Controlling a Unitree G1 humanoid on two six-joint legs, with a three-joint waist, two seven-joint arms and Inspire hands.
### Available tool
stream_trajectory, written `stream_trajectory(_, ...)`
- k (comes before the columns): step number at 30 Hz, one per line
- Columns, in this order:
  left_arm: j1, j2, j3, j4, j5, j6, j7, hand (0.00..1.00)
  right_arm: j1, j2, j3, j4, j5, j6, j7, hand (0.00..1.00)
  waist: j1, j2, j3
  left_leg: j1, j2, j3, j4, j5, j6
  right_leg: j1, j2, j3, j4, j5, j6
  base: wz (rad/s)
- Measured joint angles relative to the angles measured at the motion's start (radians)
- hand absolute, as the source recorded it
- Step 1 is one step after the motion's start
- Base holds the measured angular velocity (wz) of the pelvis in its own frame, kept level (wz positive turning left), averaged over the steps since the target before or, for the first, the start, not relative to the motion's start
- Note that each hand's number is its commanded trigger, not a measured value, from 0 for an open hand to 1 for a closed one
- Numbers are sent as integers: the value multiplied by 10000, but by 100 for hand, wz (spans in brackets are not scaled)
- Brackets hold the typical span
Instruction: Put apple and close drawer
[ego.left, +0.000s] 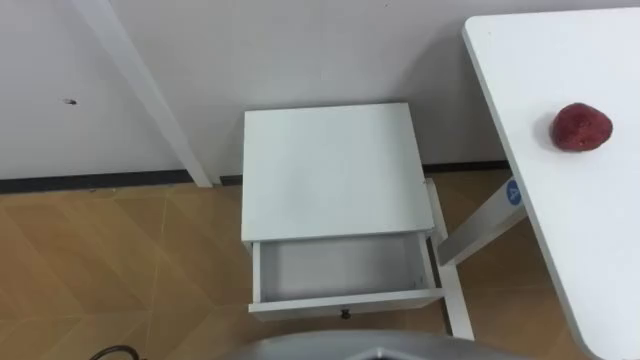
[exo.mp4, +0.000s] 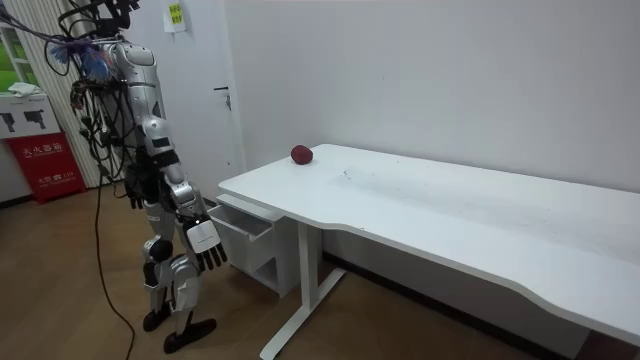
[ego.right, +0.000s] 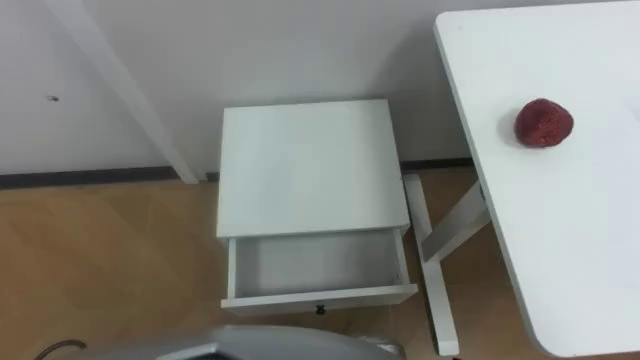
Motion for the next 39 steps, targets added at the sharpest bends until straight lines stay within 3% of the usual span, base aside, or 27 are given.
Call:
stream_trajectory(7, -32, 2, 13, -10, 0, 0, -1, 0, 17, 0, -3, -6, 361, -7, 1, 0, 7, 48, -29, 0, 0, -4, 7, 0, 0, -5, 1, 27, 17, 1, -1, 0)
stream_trajectory(11, 39, 9, 19, -2, -13, 19, -7, 0, 31, 68, -410, -10, 1917, 4, -86, 0, 7, 74, -33, 58, 1, 8, 0, 0, 0, 49, 16, 84, 35, 3, 0, -4)
stream_trajectory(14, 155, -3, 227, 3, -235, 38, -18, 0, 4, 111, -1088, 17, 3760, 3, -91, 0, -12, 67, -23, 186, 5, 39, -10, 0, 0, 119, 29, 236, 78, 3, 0, -14)
stream_trajectory(17, 253, -4, 590, 1, -418, 41, -14, 0, 11, 192, -1995, 16, 5730, 17, -287, 0, -256, 13, -14, 221, 7, 53, -56, 0, 0, 133, 46, 238, 53, 3, 0, 0)
stream_trajectory(22, 433, 10, 1323, -7, -640, 39, 26, 0, 9, 256, -3812, -150, 8678, 0, -995, 0, -526, -190, -9, 312, 1, 60, -77, -1, 0, 185, 46, 298, -3, 1, 3, -3)
stream_trajectory(25, 450, 81, 1422, -25, -791, 28, 122, 0, -9, 247, -4757, -387, 10372, -93, -1569, 0, -607, -277, -11, 296, 7, 170, -62, -2, 0, 123, 53, 374, 14, 1, 3, -5)
stream_trajectory(31, 689, 420, 1590, -161, -793, -76, 292, 0, -23, 199, -5531, -1732, 11006, -413, -3210, 0, -758, -265, -17, 277, 1, 297, -36, -2, 0, 46, 44, 513, 123, -2, 9, -8)
stream_trajectory(39, 987, 480, 1592, -822, -792, -197, 317, 0, -382, -88, -5940, -3705, 11469, -1024, -5254, 0, -814, -320, -50, 122, 0, 319, -23, -1, 0, -303, 41, 710, 458, -5, 12, -6)
